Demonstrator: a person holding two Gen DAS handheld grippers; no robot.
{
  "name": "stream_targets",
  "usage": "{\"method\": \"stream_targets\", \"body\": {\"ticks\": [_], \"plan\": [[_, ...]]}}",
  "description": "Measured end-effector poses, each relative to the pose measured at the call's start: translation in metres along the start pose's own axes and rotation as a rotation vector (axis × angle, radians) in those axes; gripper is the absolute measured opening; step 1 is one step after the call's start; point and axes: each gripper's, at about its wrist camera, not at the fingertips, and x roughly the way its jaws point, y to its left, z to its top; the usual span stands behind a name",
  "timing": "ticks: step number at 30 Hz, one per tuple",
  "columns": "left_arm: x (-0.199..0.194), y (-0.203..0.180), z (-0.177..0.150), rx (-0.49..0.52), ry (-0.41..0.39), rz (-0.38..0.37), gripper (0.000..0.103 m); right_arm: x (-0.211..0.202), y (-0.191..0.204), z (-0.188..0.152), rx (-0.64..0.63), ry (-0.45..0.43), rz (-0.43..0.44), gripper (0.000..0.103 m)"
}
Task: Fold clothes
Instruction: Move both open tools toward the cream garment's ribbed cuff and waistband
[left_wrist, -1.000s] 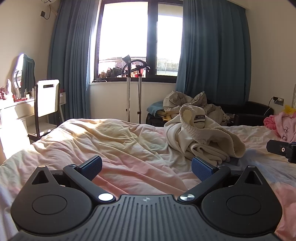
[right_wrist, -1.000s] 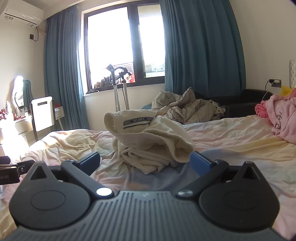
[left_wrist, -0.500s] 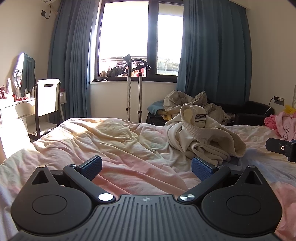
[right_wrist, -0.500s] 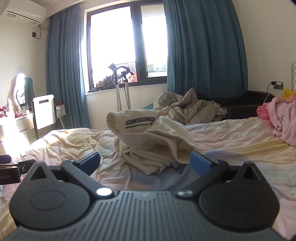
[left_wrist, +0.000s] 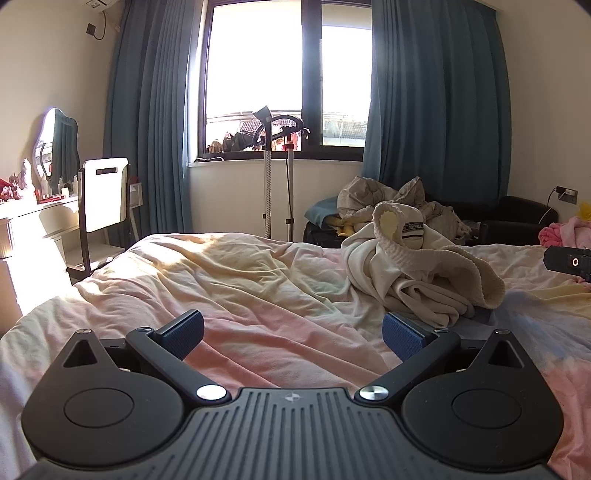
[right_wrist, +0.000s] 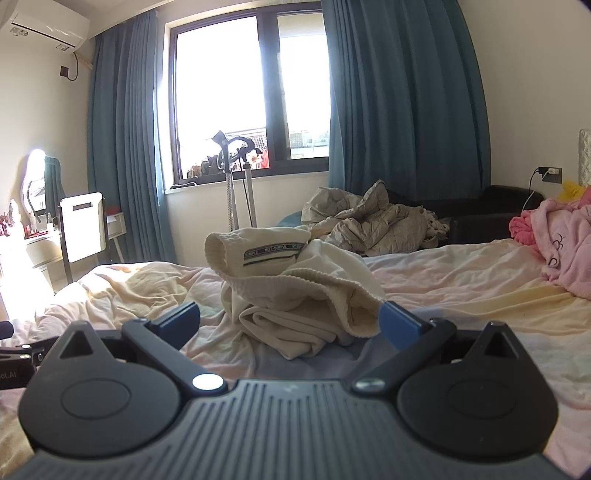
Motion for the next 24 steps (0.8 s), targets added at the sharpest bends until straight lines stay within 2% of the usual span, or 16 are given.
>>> {"method": "stream_targets", "body": {"ticks": [8, 13, 16, 20, 24], "plan": [[0.004, 0.0, 0.003, 0.014, 0.003, 0.017, 0.103, 0.019, -0.016, 0.021, 0.005, -0.024, -0.02, 0.103], [0.017, -0.018, 0.015, 0.063, -0.003, -0.022, 0.103, 0.021, -0.034, 0.025, 0.02, -0.023, -0.08, 0.103], [0.035, -0.039, 0.03, 0.099, -0.003, -0.048, 0.103, 0.024, -0.045, 0.017, 0.006, 0.013, -0.156, 0.103], [0.072, -0.073, 0.052, 0.123, 0.013, -0.078, 0.101, 0.027, -0.067, 0.01, 0.095, 0.061, -0.18, 0.103], [0.111, -0.108, 0.062, 0.208, 0.0, -0.093, 0.098, 0.033, -0.072, 0.003, 0.125, 0.093, -0.183, 0.103]]}}
